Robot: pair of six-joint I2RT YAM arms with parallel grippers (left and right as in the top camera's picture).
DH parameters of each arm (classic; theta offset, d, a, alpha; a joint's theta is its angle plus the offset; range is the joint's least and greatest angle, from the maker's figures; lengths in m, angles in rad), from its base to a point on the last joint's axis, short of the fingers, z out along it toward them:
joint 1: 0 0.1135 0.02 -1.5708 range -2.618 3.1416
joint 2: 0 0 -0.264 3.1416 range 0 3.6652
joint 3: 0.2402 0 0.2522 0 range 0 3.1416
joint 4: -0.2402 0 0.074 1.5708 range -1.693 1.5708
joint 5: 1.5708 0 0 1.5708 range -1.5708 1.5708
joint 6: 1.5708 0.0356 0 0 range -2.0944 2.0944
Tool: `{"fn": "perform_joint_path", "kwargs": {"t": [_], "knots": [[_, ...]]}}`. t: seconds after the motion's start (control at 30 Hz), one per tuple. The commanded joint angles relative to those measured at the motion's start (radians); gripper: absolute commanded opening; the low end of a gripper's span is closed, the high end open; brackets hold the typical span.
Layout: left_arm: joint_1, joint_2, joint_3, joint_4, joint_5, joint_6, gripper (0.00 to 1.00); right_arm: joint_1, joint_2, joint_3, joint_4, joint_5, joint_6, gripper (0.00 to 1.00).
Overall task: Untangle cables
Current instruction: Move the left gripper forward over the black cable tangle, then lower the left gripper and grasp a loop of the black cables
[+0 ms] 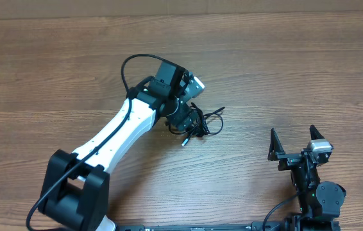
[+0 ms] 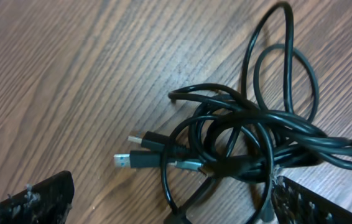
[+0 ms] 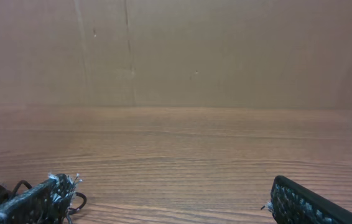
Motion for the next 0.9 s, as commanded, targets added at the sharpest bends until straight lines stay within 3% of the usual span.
{"fn": "perform_joint_path", "kwargs": {"t": [0.0,0.87], "knots": [[-0.015,0.043,0.020,0.013,-0.024,0.116,1.00,0.005,-0.011,-0.011,0.003,0.010,-0.002,1.00],[-0.043,0.143,0.019,0.164,0.111,0.116,1.00,0.005,-0.011,-0.011,0.003,0.010,-0.001,1.00]]}}
